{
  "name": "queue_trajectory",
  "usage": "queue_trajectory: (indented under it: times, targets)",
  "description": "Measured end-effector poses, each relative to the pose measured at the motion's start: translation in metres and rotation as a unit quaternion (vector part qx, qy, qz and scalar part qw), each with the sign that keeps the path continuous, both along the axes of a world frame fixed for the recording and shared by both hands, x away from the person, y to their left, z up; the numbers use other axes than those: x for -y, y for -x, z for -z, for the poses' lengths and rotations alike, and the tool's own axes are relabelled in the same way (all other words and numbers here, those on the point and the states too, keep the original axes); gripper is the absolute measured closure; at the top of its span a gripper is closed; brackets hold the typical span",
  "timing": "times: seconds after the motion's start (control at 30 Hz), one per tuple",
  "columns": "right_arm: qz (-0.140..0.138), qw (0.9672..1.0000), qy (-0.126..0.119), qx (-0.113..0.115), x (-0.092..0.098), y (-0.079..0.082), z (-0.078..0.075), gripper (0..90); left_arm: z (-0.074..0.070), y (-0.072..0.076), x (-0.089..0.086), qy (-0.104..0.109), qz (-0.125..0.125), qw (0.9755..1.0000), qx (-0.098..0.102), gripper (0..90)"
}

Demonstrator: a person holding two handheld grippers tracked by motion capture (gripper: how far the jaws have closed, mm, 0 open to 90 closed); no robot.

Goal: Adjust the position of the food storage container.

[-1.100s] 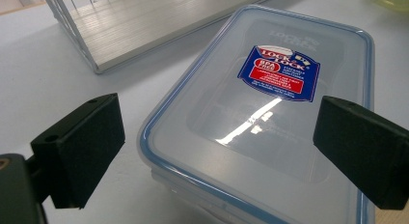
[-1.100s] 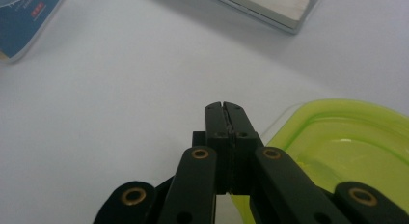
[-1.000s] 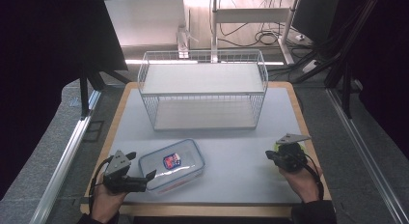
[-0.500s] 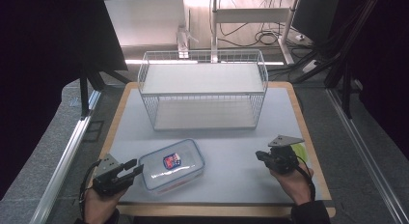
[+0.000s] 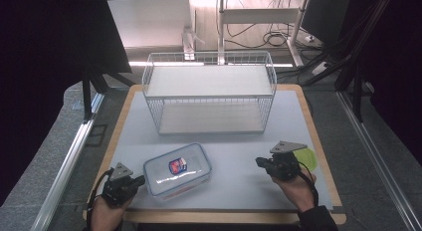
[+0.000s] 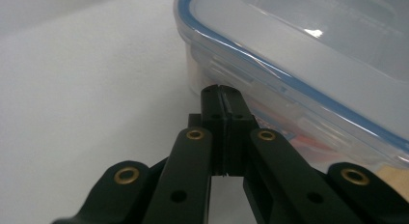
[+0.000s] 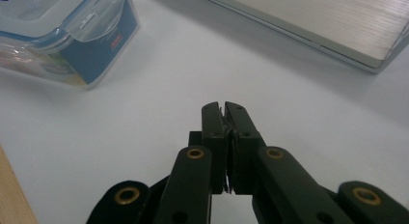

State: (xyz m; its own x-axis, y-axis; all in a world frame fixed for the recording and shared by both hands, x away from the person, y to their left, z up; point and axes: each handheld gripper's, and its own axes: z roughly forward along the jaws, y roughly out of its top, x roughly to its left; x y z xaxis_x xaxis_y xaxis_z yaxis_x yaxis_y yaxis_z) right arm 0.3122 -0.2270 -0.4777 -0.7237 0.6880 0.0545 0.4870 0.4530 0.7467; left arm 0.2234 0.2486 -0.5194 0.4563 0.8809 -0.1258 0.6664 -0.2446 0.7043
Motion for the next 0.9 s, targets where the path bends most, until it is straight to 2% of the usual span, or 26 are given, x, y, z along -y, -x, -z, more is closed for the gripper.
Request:
queue_trajectory:
  times: [0.1, 0.2, 0.3, 0.33, 0.5, 0.67, 0.83, 0.9]
  targets:
    - [-0.003, 1.0000, 0.000, -0.004, -0.003, 0.000, 0.001, 87.9, 0.000, -0.006, 0.003, -0.001, 0.001, 1.0000, -0.001, 90.0]
    - [-0.003, 1.0000, -0.001, -0.005, -0.006, 0.000, 0.001, 86.5, 0.001, -0.013, 0.007, 0.009, 0.003, 1.0000, -0.003, 90.0]
    - [-0.002, 1.0000, -0.005, -0.006, -0.007, -0.001, 0.001, 86.5, 0.001, -0.023, 0.012, 0.004, 0.004, 1.0000, -0.001, 90.0]
    - [0.001, 0.9999, -0.007, -0.010, -0.008, -0.002, 0.002, 86.6, 0.001, -0.028, 0.014, 0.009, 0.005, 0.9999, -0.002, 90.0]
    - [-0.002, 0.9999, -0.010, -0.013, -0.012, -0.004, 0.003, 87.3, 0.001, -0.037, 0.020, 0.012, 0.010, 0.9999, -0.001, 90.0]
    - [-0.009, 0.9997, -0.008, -0.019, -0.019, -0.007, 0.007, 88.0, 0.001, -0.048, 0.029, 0.008, 0.023, 0.9997, 0.001, 90.0]
    - [-0.014, 0.9997, 0.008, -0.017, -0.027, -0.009, 0.012, 87.5, 0.001, -0.065, 0.041, 0.013, 0.046, 0.9989, 0.002, 90.0]
    - [-0.012, 0.9997, 0.009, -0.017, -0.028, -0.010, 0.014, 87.2, 0.000, -0.068, 0.044, 0.012, 0.048, 0.9988, 0.002, 90.0]
